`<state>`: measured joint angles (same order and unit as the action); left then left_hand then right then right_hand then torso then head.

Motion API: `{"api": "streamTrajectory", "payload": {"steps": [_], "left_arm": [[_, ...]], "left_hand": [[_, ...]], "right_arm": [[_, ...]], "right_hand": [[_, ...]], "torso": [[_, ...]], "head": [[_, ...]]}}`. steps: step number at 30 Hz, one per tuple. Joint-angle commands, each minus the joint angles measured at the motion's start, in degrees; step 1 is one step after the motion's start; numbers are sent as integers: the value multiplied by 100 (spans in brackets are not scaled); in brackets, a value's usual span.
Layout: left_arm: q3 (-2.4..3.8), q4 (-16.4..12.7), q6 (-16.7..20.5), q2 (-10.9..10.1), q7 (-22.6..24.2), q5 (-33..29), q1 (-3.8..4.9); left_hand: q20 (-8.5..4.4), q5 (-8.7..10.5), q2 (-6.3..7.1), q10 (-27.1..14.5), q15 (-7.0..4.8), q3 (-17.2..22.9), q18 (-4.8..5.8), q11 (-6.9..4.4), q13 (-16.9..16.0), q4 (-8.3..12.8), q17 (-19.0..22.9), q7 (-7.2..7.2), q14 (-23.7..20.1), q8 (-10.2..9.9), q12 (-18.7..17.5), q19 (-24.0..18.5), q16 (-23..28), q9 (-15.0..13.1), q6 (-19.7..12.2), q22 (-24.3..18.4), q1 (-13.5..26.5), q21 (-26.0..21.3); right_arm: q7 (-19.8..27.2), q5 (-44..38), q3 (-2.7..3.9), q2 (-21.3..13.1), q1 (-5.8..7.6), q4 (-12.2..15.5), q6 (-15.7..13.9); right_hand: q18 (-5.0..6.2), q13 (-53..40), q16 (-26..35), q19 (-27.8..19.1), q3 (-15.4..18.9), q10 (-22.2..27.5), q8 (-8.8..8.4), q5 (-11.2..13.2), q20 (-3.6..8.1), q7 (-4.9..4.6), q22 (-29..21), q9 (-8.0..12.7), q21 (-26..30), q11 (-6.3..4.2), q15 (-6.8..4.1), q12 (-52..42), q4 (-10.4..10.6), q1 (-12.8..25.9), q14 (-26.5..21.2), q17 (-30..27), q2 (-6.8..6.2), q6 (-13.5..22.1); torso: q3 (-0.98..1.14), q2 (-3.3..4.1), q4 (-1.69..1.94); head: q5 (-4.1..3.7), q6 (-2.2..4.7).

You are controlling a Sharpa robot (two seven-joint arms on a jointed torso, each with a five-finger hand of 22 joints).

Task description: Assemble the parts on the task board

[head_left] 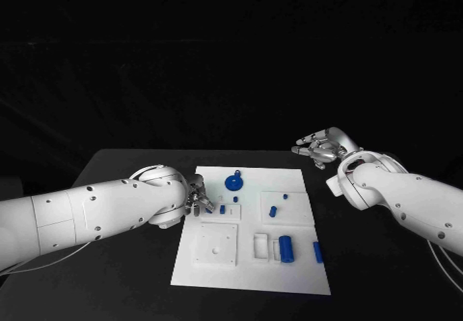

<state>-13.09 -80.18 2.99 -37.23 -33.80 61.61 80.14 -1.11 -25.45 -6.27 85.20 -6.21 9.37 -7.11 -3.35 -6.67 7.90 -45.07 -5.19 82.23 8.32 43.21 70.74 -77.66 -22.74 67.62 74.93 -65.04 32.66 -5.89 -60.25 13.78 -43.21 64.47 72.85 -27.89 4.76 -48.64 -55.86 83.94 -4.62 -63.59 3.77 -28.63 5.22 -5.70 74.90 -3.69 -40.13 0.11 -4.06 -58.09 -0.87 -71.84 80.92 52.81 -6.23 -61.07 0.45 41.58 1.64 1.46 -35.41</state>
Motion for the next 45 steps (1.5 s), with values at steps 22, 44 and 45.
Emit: {"api": "streamTrajectory", "payload": {"steps": [22, 44, 45], "left_arm": [[-78, -80, -554, 43, -123, 114, -118], [-78, -61, -662, 25, -141, 81, -123], [-78, -61, -671, 24, -142, 71, -123]], "left_hand": [[92, -160, -96, 166, -2, 82, -146, -140, -55, -25, -69, 736, 30, 58, 35, 3, -63, 36, 1308, 115, -83, 53], [157, 246, 112, 165, 3, 1204, -224, -141, -130, 202, -183, 742, 37, 86, 72, -20, -114, 33, 1345, 114, 426, 134], [158, 247, 109, 165, 3, 1207, -224, -141, -131, 198, -183, 742, 37, 87, 72, -20, -115, 31, 1345, 114, 435, 134]], "right_arm": [[76, -36, 3, 1, -11, 3, 57], [80, -36, 3, -9, -24, -1, 60], [80, -36, 3, -9, -24, -2, 60]], "right_hand": [[106, -1, 40, 291, -58, -10, -23, -30, 2, -11, 467, 9, 25, -29, -12, -11, -11, 53, 34, -2, -11, 16], [105, 0, 43, 292, -81, -14, -23, -33, 3, -11, 469, 9, 17, -29, -13, -11, -34, 58, 38, 2, -14, 15], [105, 0, 43, 292, -81, -14, -23, -33, 3, -11, 469, 9, 17, -29, -13, -11, -34, 58, 38, 2, -14, 15]], "torso": [[2, -3, 2], [3, 0, -1], [2, 2, -1]], "head": [[-4, -16], [-6, 30], [-13, 32]]}}
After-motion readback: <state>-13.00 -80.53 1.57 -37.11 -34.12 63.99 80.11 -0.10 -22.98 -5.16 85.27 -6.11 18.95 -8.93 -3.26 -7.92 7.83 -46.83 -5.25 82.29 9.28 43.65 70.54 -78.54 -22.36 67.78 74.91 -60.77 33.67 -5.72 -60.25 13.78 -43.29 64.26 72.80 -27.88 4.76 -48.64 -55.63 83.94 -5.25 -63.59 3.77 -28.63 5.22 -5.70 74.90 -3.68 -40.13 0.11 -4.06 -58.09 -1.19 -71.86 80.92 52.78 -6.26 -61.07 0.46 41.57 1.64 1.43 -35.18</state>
